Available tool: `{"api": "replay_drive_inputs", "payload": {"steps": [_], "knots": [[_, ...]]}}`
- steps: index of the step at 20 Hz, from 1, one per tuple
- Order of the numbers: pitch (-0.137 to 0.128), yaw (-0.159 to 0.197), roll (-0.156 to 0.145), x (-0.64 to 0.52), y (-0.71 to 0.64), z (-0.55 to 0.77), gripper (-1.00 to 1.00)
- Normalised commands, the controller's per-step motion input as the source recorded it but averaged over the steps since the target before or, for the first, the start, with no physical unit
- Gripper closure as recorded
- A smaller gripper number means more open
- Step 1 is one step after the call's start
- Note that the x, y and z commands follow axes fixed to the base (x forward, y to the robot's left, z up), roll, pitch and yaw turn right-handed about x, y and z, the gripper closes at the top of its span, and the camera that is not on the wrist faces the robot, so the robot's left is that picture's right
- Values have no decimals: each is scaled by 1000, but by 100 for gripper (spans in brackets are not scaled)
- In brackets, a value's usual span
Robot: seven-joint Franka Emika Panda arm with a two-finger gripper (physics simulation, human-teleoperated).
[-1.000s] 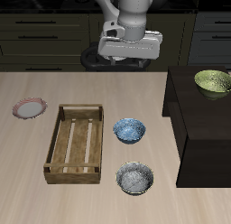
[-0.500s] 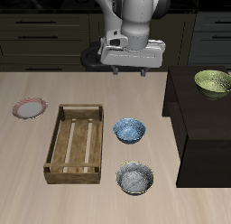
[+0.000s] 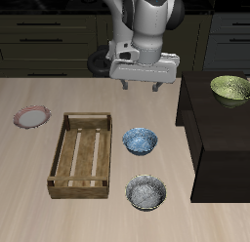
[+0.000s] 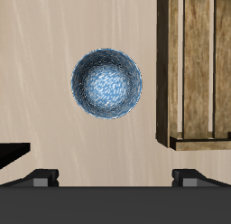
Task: Place the blue bowl and the green bowl in the wooden tray
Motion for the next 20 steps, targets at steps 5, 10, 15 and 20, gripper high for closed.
{"api": "replay_drive_inputs", "payload": {"steps": [5, 10, 15, 20], "knots": [[-21, 0, 1, 126, 7, -125, -100], [-10, -7, -7, 154, -18, -121, -100], [1, -24, 18, 131, 3, -119, -100], [-5, -41, 75, 64, 27, -86, -100]]}}
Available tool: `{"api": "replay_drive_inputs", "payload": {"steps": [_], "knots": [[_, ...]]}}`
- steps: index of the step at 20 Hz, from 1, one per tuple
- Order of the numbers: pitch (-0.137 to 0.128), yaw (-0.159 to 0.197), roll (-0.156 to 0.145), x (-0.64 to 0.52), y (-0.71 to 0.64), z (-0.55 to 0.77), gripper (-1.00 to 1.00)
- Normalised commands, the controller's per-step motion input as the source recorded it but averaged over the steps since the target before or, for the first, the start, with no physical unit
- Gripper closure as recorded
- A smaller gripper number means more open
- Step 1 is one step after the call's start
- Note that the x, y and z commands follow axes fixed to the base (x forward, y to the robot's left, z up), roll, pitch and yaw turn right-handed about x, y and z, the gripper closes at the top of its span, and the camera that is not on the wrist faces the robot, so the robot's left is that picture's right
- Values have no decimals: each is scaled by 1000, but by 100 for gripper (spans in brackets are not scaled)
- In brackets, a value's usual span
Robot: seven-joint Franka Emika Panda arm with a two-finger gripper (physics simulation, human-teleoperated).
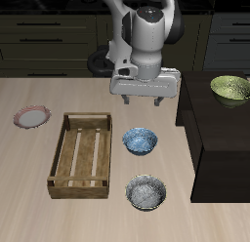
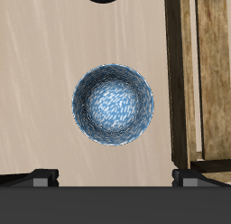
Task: Place the blue bowl and the green bowl in the wooden tray
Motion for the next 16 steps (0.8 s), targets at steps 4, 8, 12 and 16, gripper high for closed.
{"api": "replay_drive_inputs", "payload": {"steps": [4, 8, 12, 16], "knots": [[-55, -3, 67, 47, -24, -4, -100], [-29, 12, 5, 73, -54, -124, -100], [-17, 7, -5, 82, -56, -271, -100], [0, 0, -7, 104, -56, -208, -100]]}}
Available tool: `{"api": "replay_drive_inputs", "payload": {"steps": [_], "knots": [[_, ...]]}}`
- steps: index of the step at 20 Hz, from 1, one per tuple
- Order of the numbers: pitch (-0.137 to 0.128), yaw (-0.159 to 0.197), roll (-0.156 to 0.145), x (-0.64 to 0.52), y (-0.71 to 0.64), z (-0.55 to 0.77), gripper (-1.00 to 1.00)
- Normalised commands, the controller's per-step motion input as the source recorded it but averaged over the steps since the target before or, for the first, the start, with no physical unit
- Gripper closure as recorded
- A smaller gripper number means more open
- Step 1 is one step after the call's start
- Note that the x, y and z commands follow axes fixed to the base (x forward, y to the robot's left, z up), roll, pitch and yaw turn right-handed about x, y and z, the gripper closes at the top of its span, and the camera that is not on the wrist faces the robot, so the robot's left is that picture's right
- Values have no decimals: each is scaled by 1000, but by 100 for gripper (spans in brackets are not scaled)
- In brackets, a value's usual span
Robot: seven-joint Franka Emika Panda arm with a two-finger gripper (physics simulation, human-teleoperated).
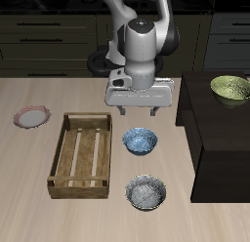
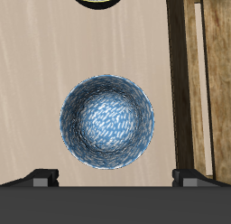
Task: Place the blue bowl and the green bowl in the wooden tray
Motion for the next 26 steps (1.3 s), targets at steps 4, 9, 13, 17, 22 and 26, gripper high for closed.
{"api": "replay_drive_inputs", "payload": {"steps": [4, 9, 13, 17, 22, 26], "knots": [[0, 8, -29, 88, -73, -184, -100], [12, 7, -9, 58, 1, -211, -100], [3, -1, 13, -30, 57, -126, -100], [17, -3, 3, 16, -3, -174, -100], [12, -8, -7, 49, -46, -141, -100], [17, -11, -2, 50, -15, -120, -100]]}}
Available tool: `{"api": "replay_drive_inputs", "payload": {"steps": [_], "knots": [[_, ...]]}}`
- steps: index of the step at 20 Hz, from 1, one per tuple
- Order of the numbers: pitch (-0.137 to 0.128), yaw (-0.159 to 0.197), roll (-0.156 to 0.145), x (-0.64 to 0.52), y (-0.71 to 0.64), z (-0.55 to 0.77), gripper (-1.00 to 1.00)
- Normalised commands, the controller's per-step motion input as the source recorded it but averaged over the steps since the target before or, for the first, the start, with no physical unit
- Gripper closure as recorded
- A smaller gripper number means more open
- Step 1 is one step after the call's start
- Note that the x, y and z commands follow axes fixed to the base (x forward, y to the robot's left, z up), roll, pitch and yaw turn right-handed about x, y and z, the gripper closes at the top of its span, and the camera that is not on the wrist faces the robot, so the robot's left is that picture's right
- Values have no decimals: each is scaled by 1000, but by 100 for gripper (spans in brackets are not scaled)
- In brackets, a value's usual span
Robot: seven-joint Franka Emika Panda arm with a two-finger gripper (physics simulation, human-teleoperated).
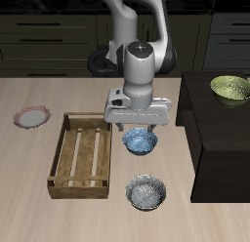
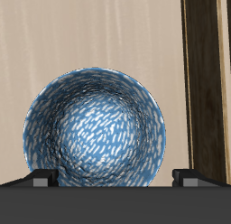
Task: Place the blue bowl and the green bowl in the wooden tray
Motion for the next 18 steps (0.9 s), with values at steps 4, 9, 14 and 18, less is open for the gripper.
{"api": "replay_drive_inputs", "payload": {"steps": [4, 9, 14, 18], "knots": [[26, -4, -2, 18, 0, -160, -100], [15, -13, -6, 4, -48, -76, -100], [20, -3, -4, -13, -24, -110, -100], [29, -7, -12, 3, -48, -120, -100]]}}
